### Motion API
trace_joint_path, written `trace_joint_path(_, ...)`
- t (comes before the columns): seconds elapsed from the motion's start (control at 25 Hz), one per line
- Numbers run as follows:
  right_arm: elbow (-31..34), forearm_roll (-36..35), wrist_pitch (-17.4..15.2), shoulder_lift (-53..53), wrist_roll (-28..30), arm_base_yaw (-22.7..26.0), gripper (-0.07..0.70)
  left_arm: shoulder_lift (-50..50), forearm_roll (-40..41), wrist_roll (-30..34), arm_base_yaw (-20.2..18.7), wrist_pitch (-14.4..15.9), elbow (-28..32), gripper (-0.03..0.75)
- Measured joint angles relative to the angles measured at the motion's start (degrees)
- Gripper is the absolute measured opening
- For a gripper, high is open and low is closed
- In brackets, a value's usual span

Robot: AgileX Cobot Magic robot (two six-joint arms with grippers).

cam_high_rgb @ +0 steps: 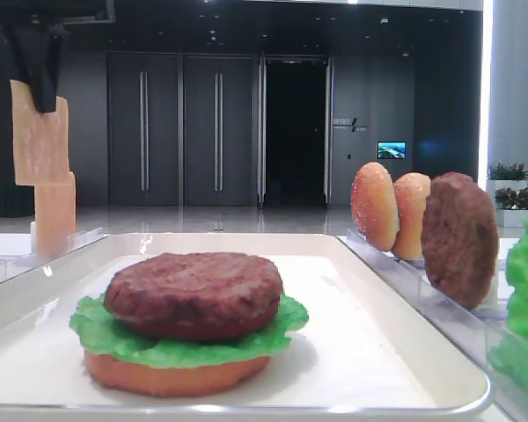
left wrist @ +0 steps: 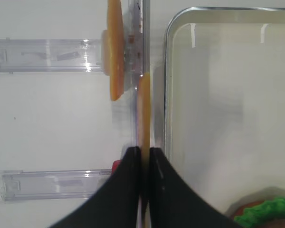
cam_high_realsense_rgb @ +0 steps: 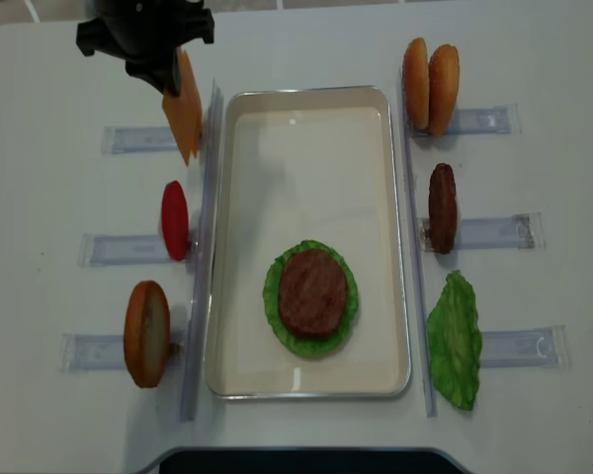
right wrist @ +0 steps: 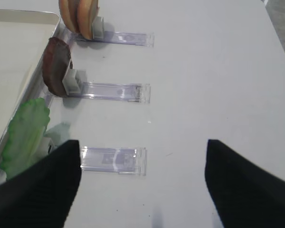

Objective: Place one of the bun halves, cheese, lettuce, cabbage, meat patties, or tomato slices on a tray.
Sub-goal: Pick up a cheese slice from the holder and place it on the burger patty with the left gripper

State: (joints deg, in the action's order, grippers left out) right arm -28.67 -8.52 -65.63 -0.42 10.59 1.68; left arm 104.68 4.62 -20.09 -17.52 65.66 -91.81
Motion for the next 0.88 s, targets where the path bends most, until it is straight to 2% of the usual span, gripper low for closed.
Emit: trace_joint_path(0.88, 0.0, 0.0, 0.0, 0.0, 0.0, 0.0, 0.542, -2.9, -2.7, -5.4, -11.1, -0.6, 0.4, 0.022)
